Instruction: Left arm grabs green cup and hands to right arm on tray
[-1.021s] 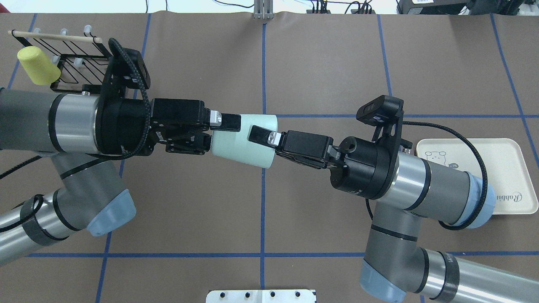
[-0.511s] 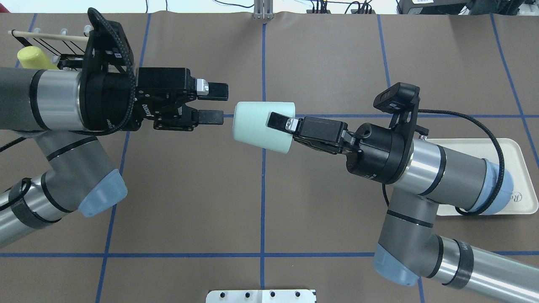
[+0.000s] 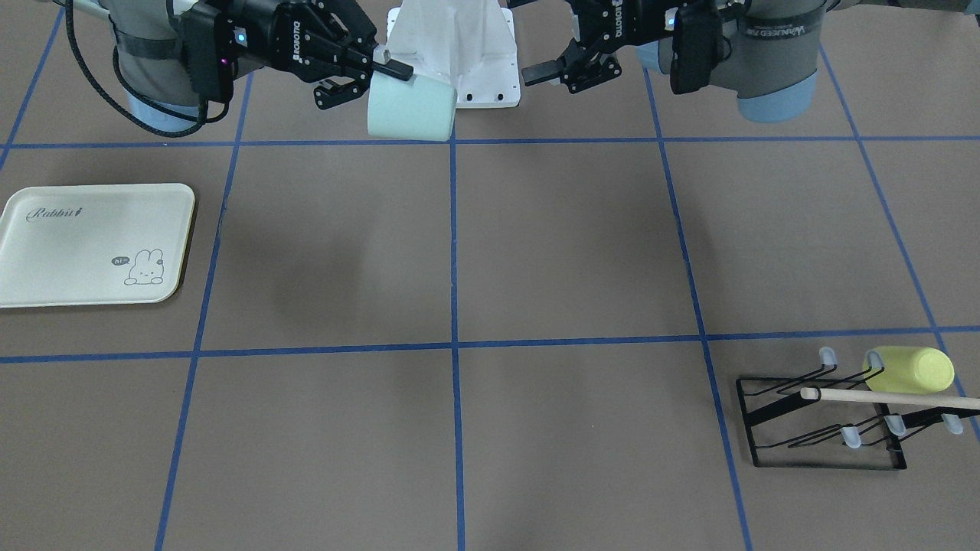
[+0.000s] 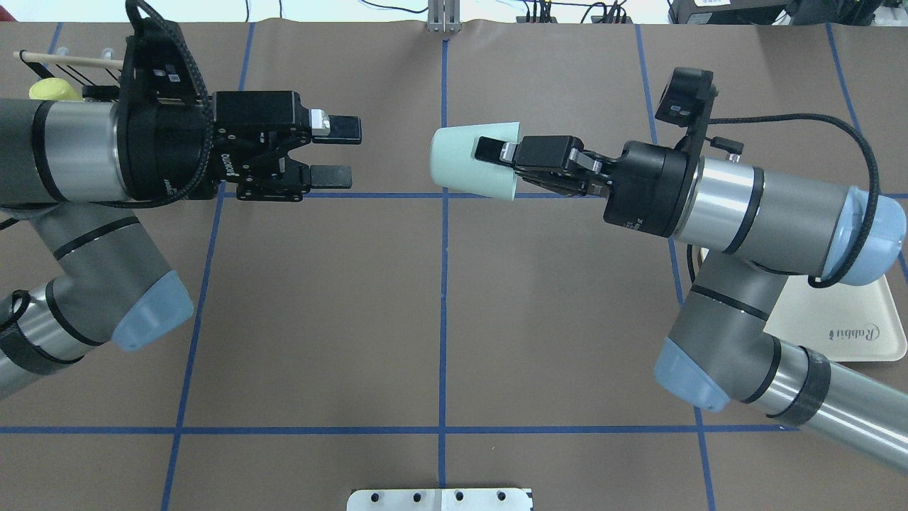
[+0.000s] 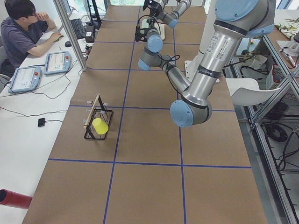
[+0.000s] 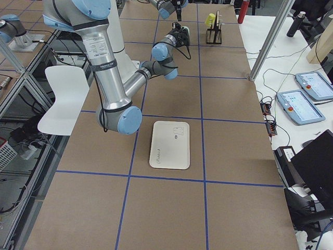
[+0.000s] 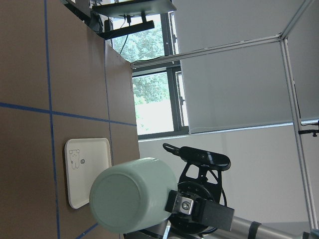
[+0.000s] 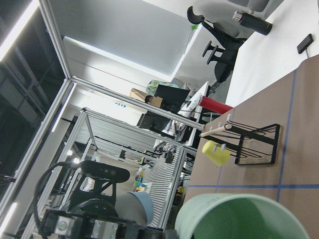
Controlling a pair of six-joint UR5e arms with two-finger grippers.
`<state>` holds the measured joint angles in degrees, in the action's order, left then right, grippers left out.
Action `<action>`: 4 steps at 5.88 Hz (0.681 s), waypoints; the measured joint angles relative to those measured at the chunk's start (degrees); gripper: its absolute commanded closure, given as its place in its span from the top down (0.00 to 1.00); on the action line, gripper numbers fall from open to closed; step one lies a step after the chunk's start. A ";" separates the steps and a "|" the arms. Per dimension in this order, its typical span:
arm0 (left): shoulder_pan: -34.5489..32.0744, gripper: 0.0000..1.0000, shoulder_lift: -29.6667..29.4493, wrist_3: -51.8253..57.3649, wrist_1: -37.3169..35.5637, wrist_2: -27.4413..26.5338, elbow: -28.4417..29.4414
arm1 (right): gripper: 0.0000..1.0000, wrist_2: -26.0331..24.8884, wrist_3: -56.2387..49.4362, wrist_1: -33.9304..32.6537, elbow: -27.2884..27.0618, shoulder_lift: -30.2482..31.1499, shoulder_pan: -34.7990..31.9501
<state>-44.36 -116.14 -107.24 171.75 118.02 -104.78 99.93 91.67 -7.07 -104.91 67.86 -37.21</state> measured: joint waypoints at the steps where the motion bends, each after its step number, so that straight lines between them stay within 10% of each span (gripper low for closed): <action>1: -1.82 1.00 0.19 1.28 -6.31 0.99 -0.17 | 0.00 4.47 0.00 -6.73 -0.13 0.02 -3.64; 4: -7.65 1.00 0.22 17.74 -30.93 7.87 -1.57 | 0.00 18.19 -5.66 -33.69 -4.01 0.38 -15.38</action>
<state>-52.02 -115.93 -89.50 140.81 125.89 -106.36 118.13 86.01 -40.76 -108.92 68.24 -52.58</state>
